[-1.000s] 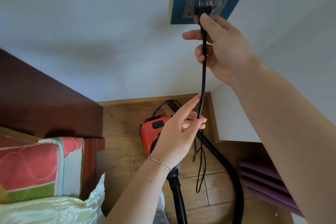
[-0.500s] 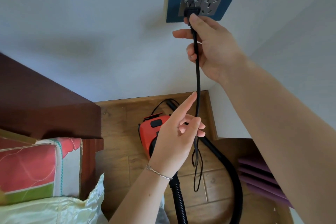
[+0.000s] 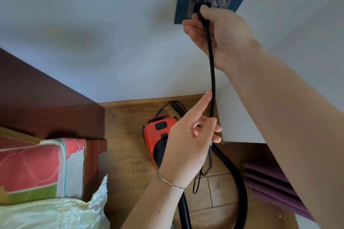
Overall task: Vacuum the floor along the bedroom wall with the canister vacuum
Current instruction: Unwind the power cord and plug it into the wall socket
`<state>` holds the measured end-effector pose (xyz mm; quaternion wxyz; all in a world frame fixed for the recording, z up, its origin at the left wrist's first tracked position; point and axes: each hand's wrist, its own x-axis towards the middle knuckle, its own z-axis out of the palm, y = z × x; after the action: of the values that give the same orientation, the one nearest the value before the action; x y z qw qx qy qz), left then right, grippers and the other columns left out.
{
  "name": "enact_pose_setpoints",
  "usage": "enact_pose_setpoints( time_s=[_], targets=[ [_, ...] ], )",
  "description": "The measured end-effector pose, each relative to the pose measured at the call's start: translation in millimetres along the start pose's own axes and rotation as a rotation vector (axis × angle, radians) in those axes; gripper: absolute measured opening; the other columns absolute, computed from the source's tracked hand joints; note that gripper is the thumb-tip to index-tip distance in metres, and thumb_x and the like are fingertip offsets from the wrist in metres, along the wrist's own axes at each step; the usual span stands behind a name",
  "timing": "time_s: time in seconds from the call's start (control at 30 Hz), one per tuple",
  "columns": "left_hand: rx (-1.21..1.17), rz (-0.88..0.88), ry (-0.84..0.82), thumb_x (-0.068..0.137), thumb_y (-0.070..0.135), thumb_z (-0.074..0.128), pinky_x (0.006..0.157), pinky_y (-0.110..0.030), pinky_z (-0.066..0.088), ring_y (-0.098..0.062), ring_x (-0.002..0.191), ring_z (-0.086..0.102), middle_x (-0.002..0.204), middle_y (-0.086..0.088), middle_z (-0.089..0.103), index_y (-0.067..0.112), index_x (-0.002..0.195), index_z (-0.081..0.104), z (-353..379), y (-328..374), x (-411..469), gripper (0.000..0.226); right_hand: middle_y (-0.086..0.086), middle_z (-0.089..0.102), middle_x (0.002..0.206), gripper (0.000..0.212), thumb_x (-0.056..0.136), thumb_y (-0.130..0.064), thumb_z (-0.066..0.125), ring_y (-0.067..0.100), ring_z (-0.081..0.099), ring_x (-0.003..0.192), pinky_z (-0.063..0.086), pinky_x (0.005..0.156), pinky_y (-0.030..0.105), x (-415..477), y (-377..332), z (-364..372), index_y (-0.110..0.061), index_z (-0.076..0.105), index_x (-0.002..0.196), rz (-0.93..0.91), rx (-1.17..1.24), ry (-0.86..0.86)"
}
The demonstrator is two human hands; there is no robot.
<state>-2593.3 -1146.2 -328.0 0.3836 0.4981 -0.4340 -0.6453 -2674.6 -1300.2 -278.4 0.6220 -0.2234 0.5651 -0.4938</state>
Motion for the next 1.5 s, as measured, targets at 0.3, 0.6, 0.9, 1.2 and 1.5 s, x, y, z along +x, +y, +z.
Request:
enact_pose_setpoints(
  time_s=[0.3,0.6,0.9,1.2,1.5],
  targets=[
    [-0.020,-0.054,0.025,0.094,0.009,0.052,0.077,-0.040,0.058,-0.010,0.064,0.066,0.069,0.005,0.067,0.055,0.117,0.043,0,11,-8,0.052,0.012,0.069,0.073,0.019,0.094,-0.015,0.056,0.014,0.068,0.058,0.058,0.060,0.021,3,0,7,0.000,0.062,0.084,0.064,0.024,0.082],
    [-0.012,-0.083,0.070,0.094,0.011,0.052,0.074,-0.031,0.057,-0.009,0.060,0.065,0.068,0.005,0.067,0.055,0.112,0.047,-8,22,-5,0.048,0.011,0.068,0.070,0.021,0.094,-0.016,0.057,0.013,0.066,0.053,0.056,0.055,0.020,9,-3,14,-0.003,0.061,0.078,0.061,0.056,0.123],
    [0.016,-0.047,0.076,0.094,0.011,0.052,0.074,-0.032,0.058,-0.006,0.061,0.064,0.071,0.006,0.068,0.054,0.113,0.048,-5,17,-2,0.047,0.008,0.067,0.064,0.021,0.093,-0.018,0.056,0.013,0.063,0.050,0.054,0.050,0.019,12,-7,11,-0.005,0.061,0.078,0.011,-0.127,0.116],
    [0.189,0.018,0.098,0.095,0.016,0.052,0.076,-0.004,0.042,-0.003,0.087,0.061,0.098,0.022,0.067,0.048,0.132,0.037,-4,-20,-10,0.051,0.002,0.069,0.069,0.019,0.098,-0.024,0.049,0.010,0.065,0.057,0.055,0.058,0.019,-6,23,-2,-0.010,0.059,0.106,-0.192,-0.369,0.061],
    [0.282,0.033,0.146,0.099,0.012,0.042,0.077,-0.009,0.048,0.003,0.088,0.065,0.096,0.011,0.068,0.055,0.124,0.031,2,-38,-14,0.051,0.002,0.065,0.065,0.016,0.098,-0.018,0.047,0.006,0.060,0.048,0.052,0.051,0.015,-2,22,1,-0.008,0.058,0.093,-0.239,-0.398,0.102]
  ],
)
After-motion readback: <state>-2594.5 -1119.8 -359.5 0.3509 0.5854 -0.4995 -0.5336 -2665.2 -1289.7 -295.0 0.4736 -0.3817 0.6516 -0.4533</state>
